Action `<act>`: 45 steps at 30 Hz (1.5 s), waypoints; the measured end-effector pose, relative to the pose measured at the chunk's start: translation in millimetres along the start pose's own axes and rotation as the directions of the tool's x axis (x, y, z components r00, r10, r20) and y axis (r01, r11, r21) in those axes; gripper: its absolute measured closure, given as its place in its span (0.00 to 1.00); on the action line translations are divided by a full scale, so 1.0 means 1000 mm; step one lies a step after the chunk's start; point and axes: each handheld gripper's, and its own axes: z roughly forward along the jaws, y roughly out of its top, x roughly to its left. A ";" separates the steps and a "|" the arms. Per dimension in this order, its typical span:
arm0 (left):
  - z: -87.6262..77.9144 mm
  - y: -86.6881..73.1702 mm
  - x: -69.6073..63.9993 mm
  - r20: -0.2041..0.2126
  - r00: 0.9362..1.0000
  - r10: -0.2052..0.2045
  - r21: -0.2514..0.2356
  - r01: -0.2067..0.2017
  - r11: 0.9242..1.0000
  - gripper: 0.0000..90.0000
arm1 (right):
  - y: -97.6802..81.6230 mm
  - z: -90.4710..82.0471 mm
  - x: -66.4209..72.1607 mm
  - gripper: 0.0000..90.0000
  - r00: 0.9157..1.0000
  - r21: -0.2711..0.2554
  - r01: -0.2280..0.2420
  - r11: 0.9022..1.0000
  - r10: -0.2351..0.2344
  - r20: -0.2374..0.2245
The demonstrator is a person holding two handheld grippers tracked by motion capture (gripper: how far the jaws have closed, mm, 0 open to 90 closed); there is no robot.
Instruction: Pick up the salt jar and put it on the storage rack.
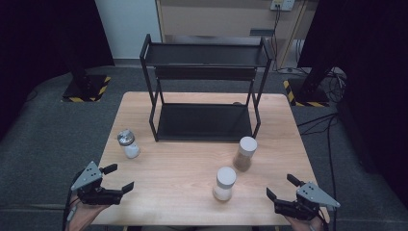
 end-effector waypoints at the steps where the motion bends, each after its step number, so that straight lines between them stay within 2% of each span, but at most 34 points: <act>1: -0.001 0.003 0.002 0.002 1.000 0.007 0.000 -0.007 1.000 0.07 | 0.000 0.000 0.000 0.10 1.000 0.000 0.000 1.000 0.000 0.001; 6: -0.005 0.014 0.013 0.013 1.000 0.010 -0.010 -0.010 1.000 0.08 | 0.000 0.000 0.000 0.10 1.000 -0.001 -0.002 1.000 0.002 0.000; 11: -0.007 0.026 0.022 0.006 1.000 0.019 -0.003 -0.019 1.000 0.08 | 0.000 0.000 0.000 0.10 1.000 -0.003 -0.002 1.000 0.002 0.001; 20: -0.006 0.042 0.035 -0.035 0.999 0.026 0.003 -0.026 1.000 0.09 | 0.000 0.000 -0.001 0.10 1.000 -0.003 -0.005 1.000 0.005 -0.001; 25: 0.001 0.048 0.044 -0.062 0.998 0.020 0.019 -0.019 1.000 0.09 | 0.000 0.000 -0.001 0.10 1.000 0.000 -0.012 1.000 0.012 0.000; 34: 0.015 0.051 0.059 -0.086 0.996 -0.003 0.033 0.006 0.999 0.09 | 0.000 0.000 -0.001 0.10 1.000 -0.001 -0.012 1.000 0.012 0.001; 45: 0.034 0.052 0.069 -0.109 0.994 -0.010 0.053 0.016 0.998 0.09 | -0.001 0.001 -0.001 0.10 1.000 -0.001 -0.010 1.000 0.010 0.000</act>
